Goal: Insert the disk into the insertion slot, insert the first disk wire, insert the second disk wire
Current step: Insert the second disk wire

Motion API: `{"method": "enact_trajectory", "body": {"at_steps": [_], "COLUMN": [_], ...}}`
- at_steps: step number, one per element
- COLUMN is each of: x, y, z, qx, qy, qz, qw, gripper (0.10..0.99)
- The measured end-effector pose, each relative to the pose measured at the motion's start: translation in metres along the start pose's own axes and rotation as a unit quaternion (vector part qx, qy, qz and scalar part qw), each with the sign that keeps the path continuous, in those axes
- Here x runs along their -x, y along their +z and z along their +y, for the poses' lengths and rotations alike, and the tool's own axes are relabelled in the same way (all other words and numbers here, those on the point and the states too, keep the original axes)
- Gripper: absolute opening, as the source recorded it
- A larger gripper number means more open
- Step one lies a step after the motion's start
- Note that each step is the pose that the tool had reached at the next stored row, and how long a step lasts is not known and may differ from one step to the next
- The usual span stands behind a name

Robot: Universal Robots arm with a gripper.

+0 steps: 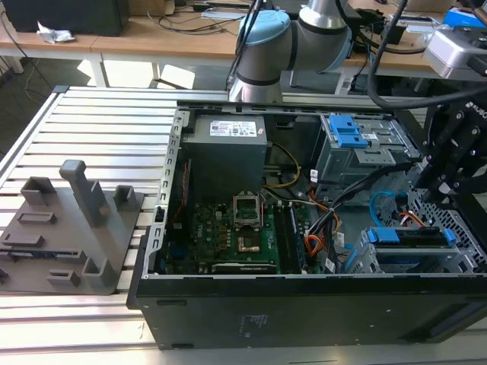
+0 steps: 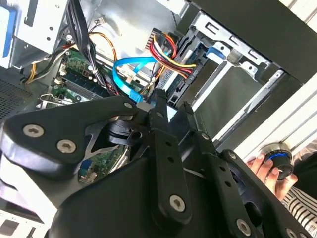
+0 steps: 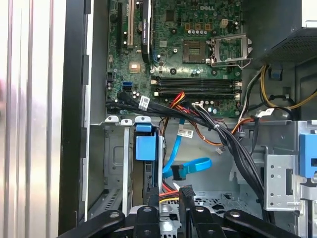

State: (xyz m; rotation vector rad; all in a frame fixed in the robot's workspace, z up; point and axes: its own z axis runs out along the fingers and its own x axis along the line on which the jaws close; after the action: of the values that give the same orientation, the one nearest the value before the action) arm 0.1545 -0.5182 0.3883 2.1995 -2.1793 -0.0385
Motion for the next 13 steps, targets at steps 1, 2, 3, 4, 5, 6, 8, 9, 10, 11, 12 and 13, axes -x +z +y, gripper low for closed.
{"method": "enact_trajectory", "body": {"at_steps": [1, 2, 3, 4, 5, 6, 8, 9, 10, 11, 12, 13], "x": [0.0005, 0.0022, 0.0048, 0.0061, 0.007, 0.0079, 0.01, 0.0106, 0.0106, 0.0107, 0.0107, 0.0107], "y": [0.0023, 0.0035, 0.0047, 0.0058, 0.007, 0.0082, 0.0105, 0.0115, 0.0132, 0.0148, 0.0165, 0.0174], "z": [0.003, 0.0052, 0.0077, 0.0096, 0.0116, 0.0138, 0.0165, 0.0175, 0.0186, 0.0188, 0.0192, 0.0196], "qx": [-0.0001, -0.0001, -0.0001, -0.0001, -0.0001, -0.0001, -0.0002, -0.0002, -0.0002, -0.0003, -0.0004, -0.0005], "qy": [-0.004, -0.005, -0.006, -0.006, -0.007, -0.008, -0.009, -0.01, -0.014, -0.023, -0.033, -0.036], "qz": [0.0003, 0.0003, 0.0003, 0.0003, 0.0003, 0.0004, 0.0004, 0.0004, 0.0006, 0.0015, 0.0025, 0.0028], "qw": [1.0, 1.0, 1.0, 1.0, 1.0, 1.0, 1.0, 0.9999, 0.9999, 0.9997, 0.9995, 0.9993], "gripper": [0.302, 0.302, 0.302, 0.302, 0.302, 0.302, 0.302, 0.302, 0.302, 0.302, 0.302, 0.302]}}
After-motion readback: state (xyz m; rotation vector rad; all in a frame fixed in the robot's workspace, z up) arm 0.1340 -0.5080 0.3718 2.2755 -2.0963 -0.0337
